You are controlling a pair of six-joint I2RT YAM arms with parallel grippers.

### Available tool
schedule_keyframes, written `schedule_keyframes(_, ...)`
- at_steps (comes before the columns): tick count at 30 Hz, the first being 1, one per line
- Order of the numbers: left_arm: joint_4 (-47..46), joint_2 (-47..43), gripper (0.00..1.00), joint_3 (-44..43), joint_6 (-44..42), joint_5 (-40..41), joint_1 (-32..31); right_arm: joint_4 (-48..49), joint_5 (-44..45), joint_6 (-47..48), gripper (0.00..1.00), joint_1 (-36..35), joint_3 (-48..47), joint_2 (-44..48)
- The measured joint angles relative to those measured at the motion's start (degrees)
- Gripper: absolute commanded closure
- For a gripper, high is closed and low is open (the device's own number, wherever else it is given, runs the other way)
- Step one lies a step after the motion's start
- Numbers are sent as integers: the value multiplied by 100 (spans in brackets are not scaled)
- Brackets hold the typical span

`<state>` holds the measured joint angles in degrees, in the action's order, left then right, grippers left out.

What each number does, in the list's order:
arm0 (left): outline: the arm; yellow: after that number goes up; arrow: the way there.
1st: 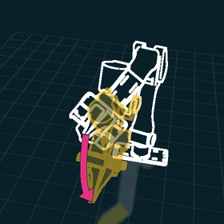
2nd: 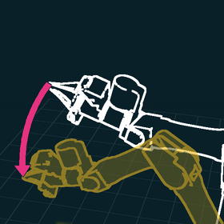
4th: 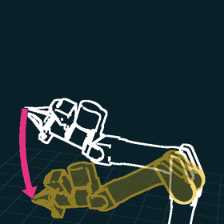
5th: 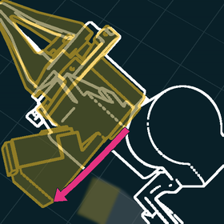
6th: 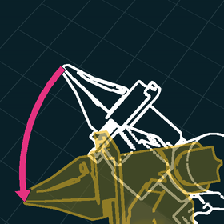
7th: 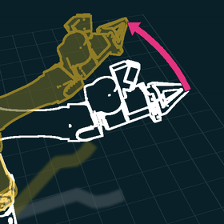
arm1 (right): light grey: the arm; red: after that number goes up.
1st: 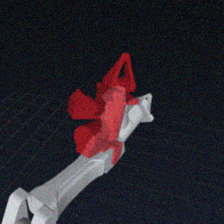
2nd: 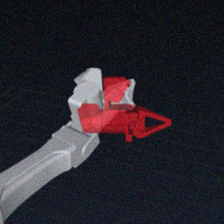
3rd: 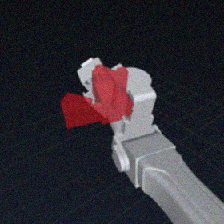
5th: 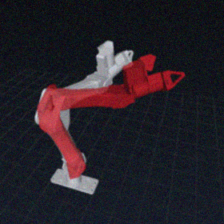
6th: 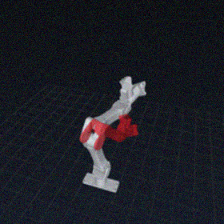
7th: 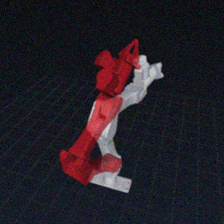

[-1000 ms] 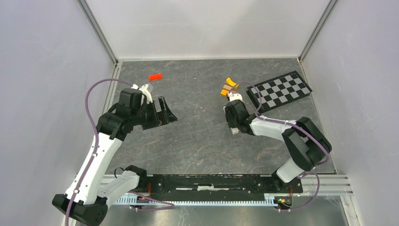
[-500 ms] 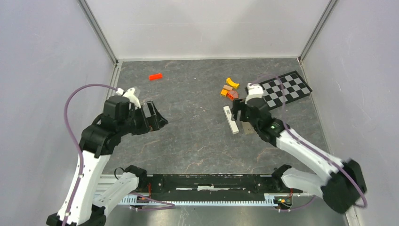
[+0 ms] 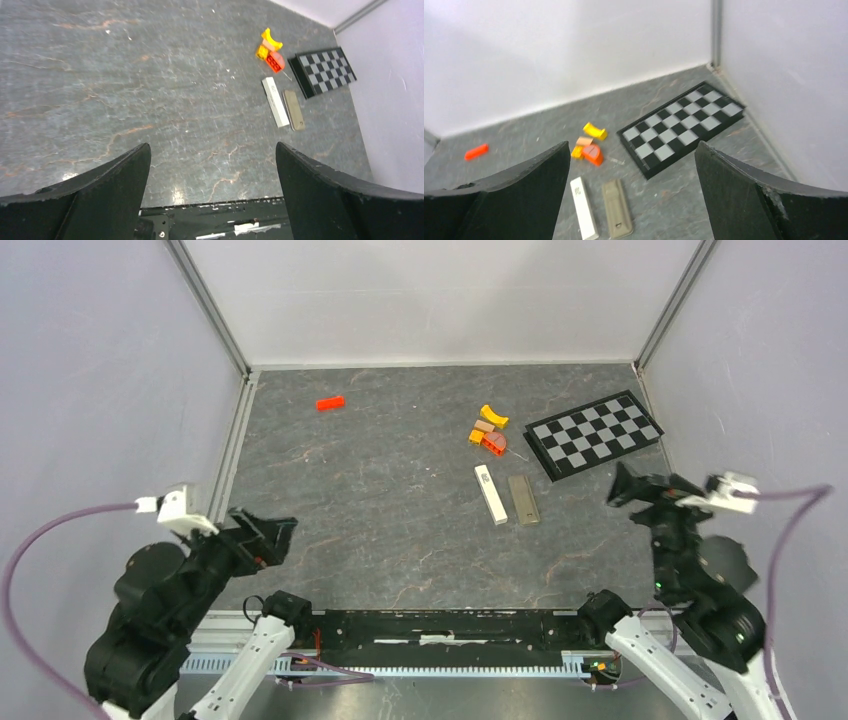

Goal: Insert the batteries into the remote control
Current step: Reset both arms

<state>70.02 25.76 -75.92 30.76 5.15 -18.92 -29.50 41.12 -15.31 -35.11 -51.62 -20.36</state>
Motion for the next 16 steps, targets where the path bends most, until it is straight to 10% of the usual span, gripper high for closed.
schedule_keyframes(16, 713, -264, 0, -1005, -197, 1416, 0, -1005, 1388, 669, 2, 4, -1084, 1036)
